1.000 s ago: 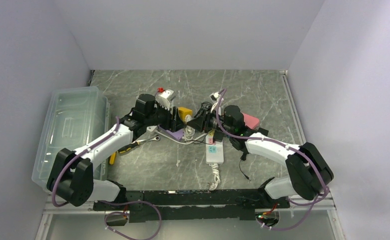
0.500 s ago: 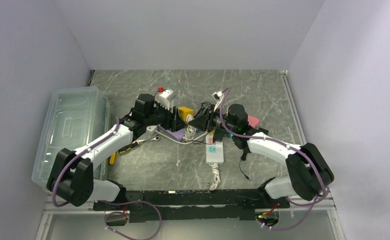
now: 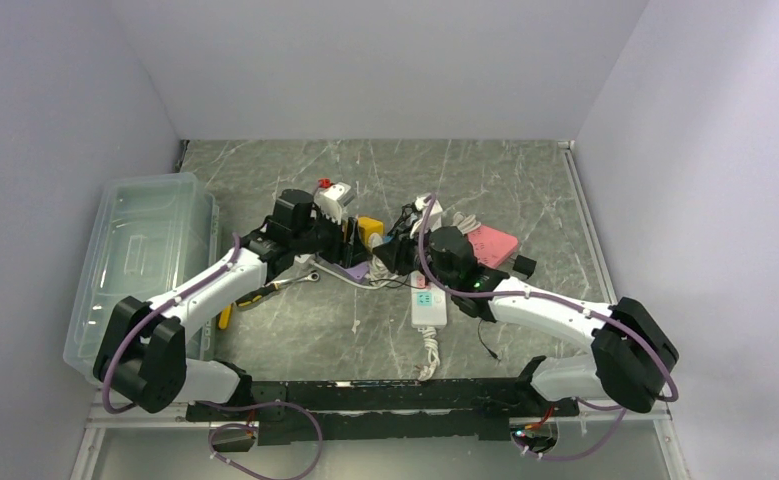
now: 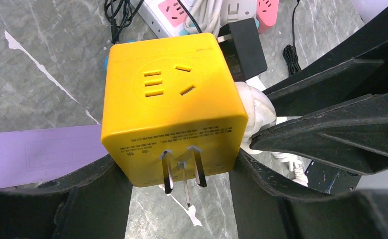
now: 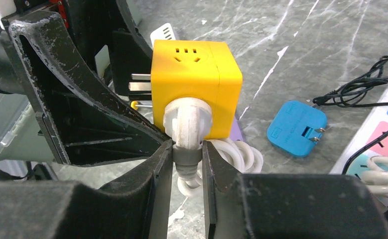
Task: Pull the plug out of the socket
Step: Remove the plug from the socket.
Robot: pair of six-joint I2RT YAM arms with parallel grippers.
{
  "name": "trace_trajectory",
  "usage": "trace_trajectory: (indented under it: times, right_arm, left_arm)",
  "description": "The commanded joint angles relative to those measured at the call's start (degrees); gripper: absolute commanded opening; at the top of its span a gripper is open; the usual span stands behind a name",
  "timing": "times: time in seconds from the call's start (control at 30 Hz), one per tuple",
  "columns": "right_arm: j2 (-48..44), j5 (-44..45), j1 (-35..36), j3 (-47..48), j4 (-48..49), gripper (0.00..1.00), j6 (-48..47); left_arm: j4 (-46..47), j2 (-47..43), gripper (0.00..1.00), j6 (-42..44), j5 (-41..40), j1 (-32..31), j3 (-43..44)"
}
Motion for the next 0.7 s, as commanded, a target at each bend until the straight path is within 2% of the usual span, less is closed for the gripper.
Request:
trace_trajectory:
  times: [0.0,0.07,0.2,0.4,0.57,0.67]
  right_arm:
    - [-1.6,5.78,0.42,2.24,-0.41,0.0,-1.68]
    - [-2.02,2.4,-1.51,1.12,1.02,0.0,-0.16]
    - [-3.18,-9.8,-8.83,-1.74,6.08,0.0,3.89]
    - [-2.89,-18.69,-14.21,-1.9,5.75,0.0,3.45]
    - [-2.68,-19.73,-14.42,-1.8,6.8,0.0,3.61]
    - [-3.81,-14.56,-12.06,-1.45,4.45,0.0,2.92]
  left_arm:
    - [1.83,-0.58,0.0,0.68,-1.94,-0.38,2.93]
    - [2.06,-0.84,0.0,1.17,-1.58,-0.38,2.7]
    - [1.42,-0.99,0.0,2.25,-2.07,-0.38,2.7]
    - [-0.46,-1.43,0.0,2.96,-4.28,-0.36,2.82]
    - [-0.28,-1.17,0.0,2.52,-4.19,-0.38,3.02]
    - [-0.13,-0.88,0.0,1.81,-4.75,-0.38,3.23]
